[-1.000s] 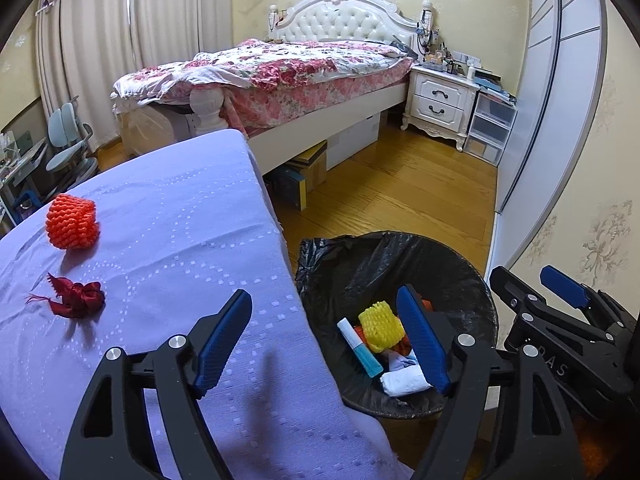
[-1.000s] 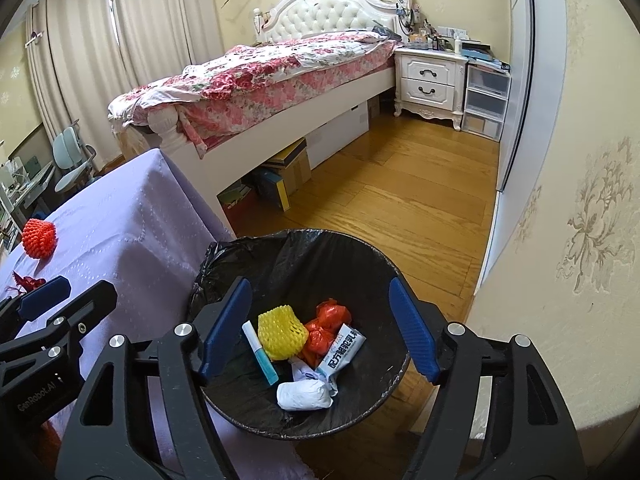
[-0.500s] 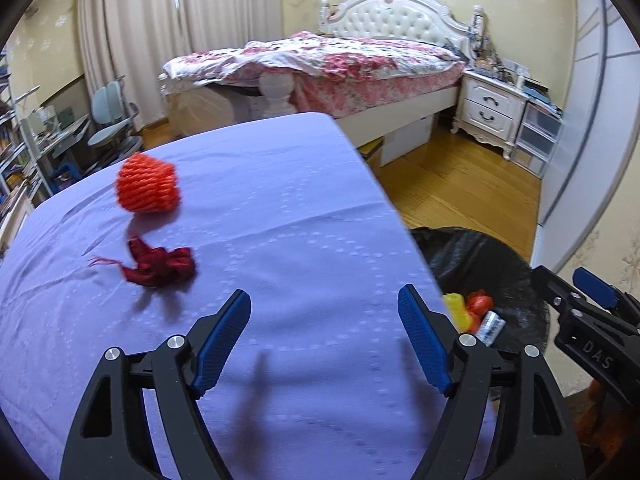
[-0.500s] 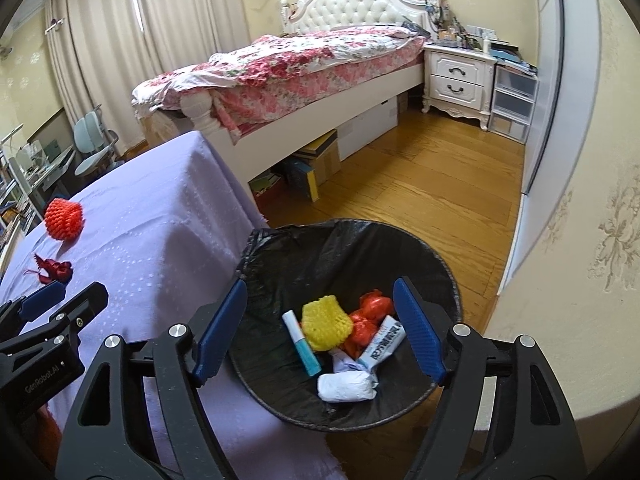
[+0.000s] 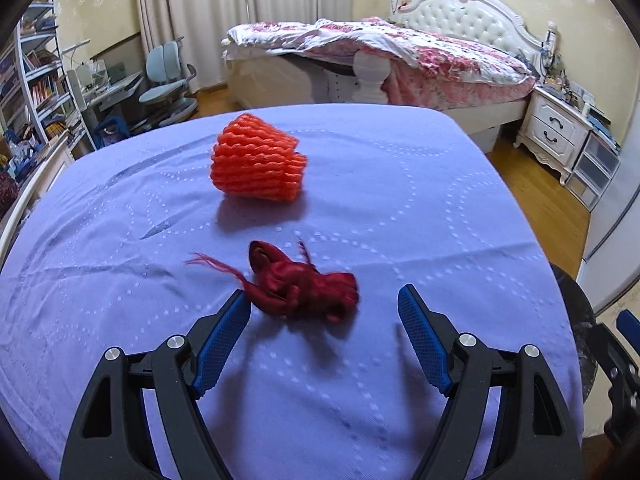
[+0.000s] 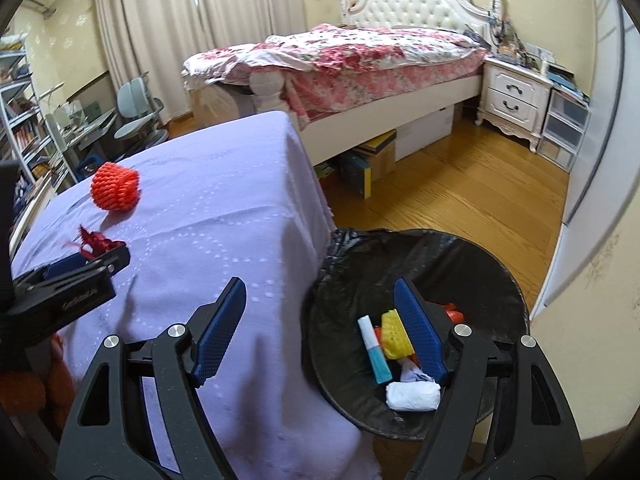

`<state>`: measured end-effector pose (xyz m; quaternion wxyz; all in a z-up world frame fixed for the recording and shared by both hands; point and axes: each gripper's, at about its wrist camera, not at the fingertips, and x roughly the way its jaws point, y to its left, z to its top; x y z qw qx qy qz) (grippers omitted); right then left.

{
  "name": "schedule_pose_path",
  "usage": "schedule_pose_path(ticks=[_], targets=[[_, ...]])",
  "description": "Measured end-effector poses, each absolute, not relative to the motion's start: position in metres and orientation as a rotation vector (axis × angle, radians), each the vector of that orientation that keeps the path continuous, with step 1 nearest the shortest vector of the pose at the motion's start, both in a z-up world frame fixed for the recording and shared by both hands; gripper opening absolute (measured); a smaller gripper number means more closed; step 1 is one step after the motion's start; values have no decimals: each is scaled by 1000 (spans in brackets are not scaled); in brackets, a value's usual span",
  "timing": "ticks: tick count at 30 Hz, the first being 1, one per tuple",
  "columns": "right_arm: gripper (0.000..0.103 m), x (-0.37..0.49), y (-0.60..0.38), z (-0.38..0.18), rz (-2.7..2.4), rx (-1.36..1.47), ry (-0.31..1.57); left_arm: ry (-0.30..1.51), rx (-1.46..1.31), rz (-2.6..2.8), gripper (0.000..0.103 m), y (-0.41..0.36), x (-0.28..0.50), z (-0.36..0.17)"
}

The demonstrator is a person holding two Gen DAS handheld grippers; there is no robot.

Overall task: Collect trash
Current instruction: 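Grasp the dark red mesh bag with the left gripper while the right returns over the bed, then grasp the orange foam net with the right gripper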

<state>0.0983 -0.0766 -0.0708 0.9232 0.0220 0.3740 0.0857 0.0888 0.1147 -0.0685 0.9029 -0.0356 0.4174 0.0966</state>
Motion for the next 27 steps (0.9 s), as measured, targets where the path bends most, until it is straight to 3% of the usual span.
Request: schedule_pose_path(ticks=[3,7,11,27], targets=[[75,101,-66,-69,191,33,771,889,-112,181,76,128,97,-71],[75,103,-53,-68,210,15,777,896,-132,152,58,137,95,-72],[75,105,-40,-69,234,-3,788,888,-102,127,50,137,89,-73],[75,130,49,-80,402,-106,859,871,-125,255,49,220,67,-71]])
